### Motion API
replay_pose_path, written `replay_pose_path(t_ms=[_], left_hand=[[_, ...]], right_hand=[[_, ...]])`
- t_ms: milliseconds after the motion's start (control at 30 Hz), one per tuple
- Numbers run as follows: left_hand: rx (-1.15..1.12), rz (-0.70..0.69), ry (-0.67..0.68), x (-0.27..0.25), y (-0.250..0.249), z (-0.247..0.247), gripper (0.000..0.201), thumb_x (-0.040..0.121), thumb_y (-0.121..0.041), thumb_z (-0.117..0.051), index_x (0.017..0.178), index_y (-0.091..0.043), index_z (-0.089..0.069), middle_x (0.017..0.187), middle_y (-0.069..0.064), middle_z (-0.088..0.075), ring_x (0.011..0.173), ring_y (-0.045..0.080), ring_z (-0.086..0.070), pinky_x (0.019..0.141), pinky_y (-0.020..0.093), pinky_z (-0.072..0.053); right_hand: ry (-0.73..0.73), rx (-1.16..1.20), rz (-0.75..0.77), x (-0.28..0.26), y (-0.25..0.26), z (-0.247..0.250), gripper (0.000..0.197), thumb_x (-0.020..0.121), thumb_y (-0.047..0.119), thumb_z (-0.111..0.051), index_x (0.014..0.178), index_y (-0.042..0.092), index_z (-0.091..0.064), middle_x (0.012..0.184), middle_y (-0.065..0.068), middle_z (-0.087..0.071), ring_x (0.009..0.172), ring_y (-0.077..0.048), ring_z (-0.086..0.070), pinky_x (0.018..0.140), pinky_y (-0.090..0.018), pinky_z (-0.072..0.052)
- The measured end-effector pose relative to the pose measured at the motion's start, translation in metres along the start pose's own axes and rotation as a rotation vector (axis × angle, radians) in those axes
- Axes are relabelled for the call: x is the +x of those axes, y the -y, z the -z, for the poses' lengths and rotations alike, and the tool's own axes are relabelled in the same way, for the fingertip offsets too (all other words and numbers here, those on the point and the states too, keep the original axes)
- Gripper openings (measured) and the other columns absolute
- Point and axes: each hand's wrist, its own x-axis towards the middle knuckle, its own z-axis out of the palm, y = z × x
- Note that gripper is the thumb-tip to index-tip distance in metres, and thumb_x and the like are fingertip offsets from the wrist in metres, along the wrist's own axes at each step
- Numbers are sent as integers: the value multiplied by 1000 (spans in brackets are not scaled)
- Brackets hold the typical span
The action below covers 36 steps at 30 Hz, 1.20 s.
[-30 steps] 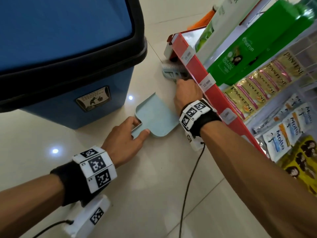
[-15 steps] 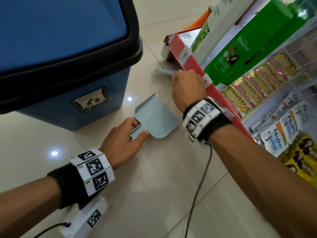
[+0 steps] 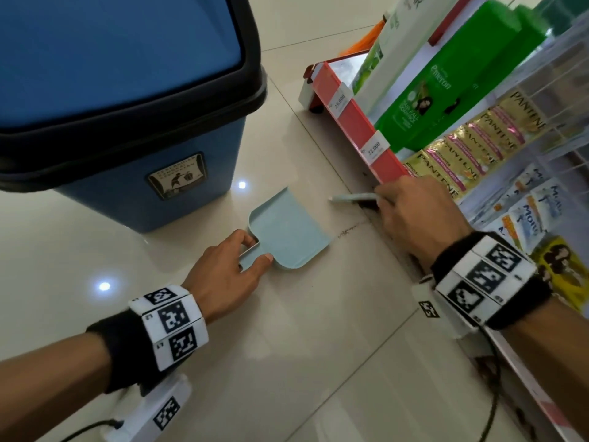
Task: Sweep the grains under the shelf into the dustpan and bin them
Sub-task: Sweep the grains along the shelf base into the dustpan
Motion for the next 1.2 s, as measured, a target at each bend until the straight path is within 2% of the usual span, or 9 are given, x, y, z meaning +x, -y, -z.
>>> replay_pose_path(t_ms=[200, 300, 400, 467, 600, 667, 833, 1000, 1200], left_hand=[[29, 16, 17, -12, 0, -4, 31, 94, -45, -55, 112, -20, -55, 105, -2, -68, 83, 13, -64, 78, 38, -55], [45, 26, 22, -17, -2, -6, 32, 94, -47, -55, 114, -21, -55, 104, -1, -67, 83, 15, -64, 78, 37, -54], [44, 20, 21, -19, -5, -7, 31, 94, -47, -55, 113, -22, -55, 103, -1, -67, 79, 11, -64, 70, 32, -52], [37, 22, 10, -20, -5, -6, 30, 94, -47, -56, 112, -23, -54, 101, 0, -68, 75, 8, -63, 64, 26, -46], [29, 22, 5, -22, -7, -7, 29, 94, -46, -57, 111, -23, -54, 96, 0, -70, 72, 11, -65, 62, 26, -46], [31, 18, 10, -23, -8, -8, 28, 94, -45, -57, 110, -22, -54, 94, 0, -71, 71, 12, -65, 61, 26, -47], [51, 16, 22, -25, -9, -10, 30, 95, -46, -55, 112, -21, -54, 89, 0, -69, 68, 13, -63, 60, 27, -45], [72, 21, 21, -26, -12, -13, 31, 95, -45, -54, 114, -20, -53, 92, 1, -68, 71, 15, -64, 66, 31, -51], [90, 23, 39, -33, -8, -15, 31, 96, -45, -54, 113, -19, -53, 92, 1, -68, 74, 18, -64, 71, 34, -53]], right_hand=[[-217, -52, 104, 49, 33, -9, 27, 100, 11, -42, 101, 7, -69, 78, -12, -59, 75, -34, -62, 64, -33, -46], [-157, -170, 84, 60, 42, -22, 27, 96, 2, -40, 101, 2, -67, 83, -17, -58, 85, -38, -66, 67, -40, -48], [-122, -181, 58, 56, 34, -30, 36, 93, -4, -40, 122, 4, -60, 101, -20, -67, 88, -39, -67, 64, -40, -47], [-108, -193, 35, 44, 27, -34, 37, 94, -2, -39, 126, 8, -54, 85, -14, -63, 79, -35, -66, 61, -37, -46], [-6, -211, 25, -2, -1, -38, 20, 101, 11, -42, 107, 6, -60, 69, -6, -49, 64, -26, -54, 74, -42, -58], [-31, -214, 30, -20, -15, -32, 23, 103, 16, -44, 95, 5, -63, 71, -7, -51, 61, -23, -52, 70, -39, -59], [-225, -157, 166, -4, -8, -17, 25, 104, 22, -45, 96, 7, -64, 73, -10, -58, 60, -25, -56, 62, -39, -57], [-103, -192, 194, 34, 15, -20, 26, 106, 16, -38, 117, 7, -60, 98, -15, -59, 87, -31, -63, 76, -42, -56], [47, -125, 139, -18, -23, -26, 27, 104, 22, -44, 114, 8, -66, 85, -9, -64, 74, -23, -60, 73, -29, -54]])
